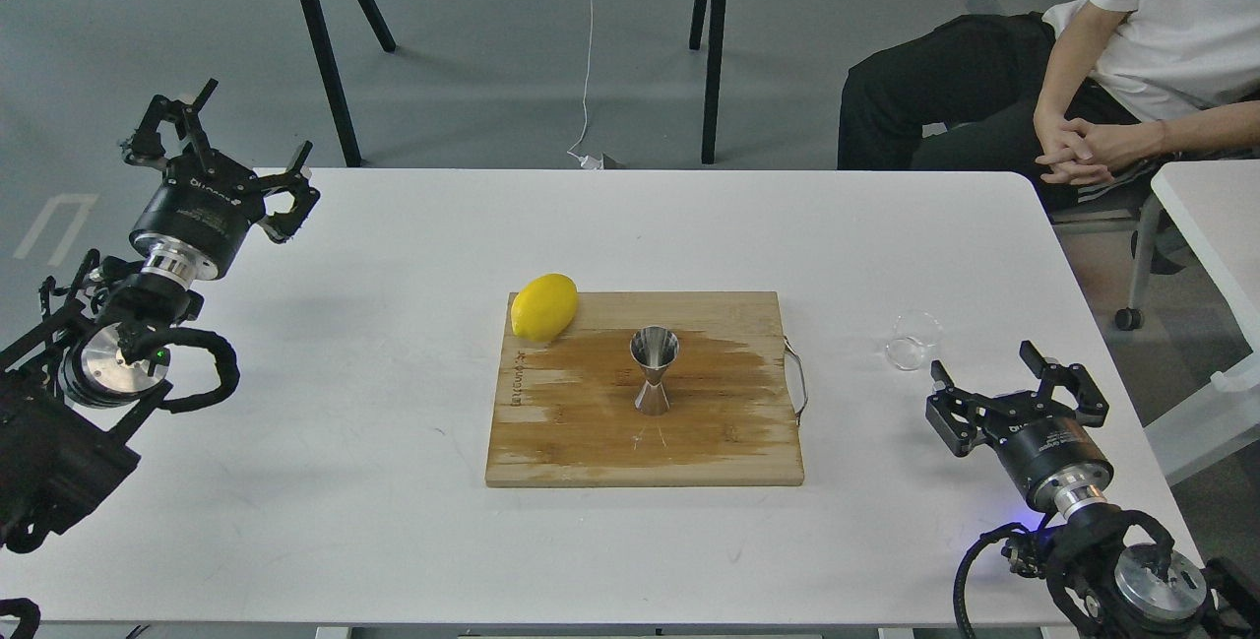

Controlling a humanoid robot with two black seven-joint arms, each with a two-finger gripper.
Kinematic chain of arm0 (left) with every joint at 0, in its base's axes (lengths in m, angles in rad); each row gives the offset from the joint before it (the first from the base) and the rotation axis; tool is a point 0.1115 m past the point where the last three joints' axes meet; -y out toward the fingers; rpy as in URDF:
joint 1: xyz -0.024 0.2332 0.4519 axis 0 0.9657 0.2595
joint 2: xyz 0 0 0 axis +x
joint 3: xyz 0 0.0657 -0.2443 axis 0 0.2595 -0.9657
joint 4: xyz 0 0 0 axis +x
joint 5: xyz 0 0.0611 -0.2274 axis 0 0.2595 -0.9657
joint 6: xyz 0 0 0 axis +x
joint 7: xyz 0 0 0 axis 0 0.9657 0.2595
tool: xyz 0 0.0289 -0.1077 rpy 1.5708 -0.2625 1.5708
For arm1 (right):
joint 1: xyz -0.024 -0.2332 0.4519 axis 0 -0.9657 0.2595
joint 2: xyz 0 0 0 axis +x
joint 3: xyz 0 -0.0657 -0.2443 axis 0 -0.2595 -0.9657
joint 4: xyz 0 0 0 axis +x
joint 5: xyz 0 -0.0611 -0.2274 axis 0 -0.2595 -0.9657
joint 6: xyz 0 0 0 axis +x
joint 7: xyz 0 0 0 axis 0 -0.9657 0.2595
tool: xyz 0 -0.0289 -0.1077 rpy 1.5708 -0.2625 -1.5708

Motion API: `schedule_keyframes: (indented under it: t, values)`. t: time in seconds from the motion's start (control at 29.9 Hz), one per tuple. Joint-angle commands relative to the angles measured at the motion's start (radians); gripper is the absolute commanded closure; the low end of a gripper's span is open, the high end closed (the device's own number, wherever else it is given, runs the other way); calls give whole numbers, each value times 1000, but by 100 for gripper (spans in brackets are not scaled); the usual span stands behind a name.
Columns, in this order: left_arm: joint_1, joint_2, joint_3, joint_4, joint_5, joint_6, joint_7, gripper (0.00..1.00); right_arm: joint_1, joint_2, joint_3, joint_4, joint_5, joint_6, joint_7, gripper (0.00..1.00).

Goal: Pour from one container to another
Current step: 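Move the right gripper toward the small clear glass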

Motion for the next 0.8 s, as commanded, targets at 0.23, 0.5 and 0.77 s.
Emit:
schedule_keyframes:
  t: [0.23, 0.5, 0.77]
  values:
    - [-21, -61, -25, 43, -5, 0, -3, 0, 46, 41, 8, -112, 3, 33, -23, 0]
    - [-21, -64, -20, 43, -5, 0, -6, 0, 83, 55, 4, -127, 2, 33, -22, 0]
    - [-43, -63, -20, 126, -3, 0, -6, 0, 158, 111, -2, -250, 0, 34, -22, 0]
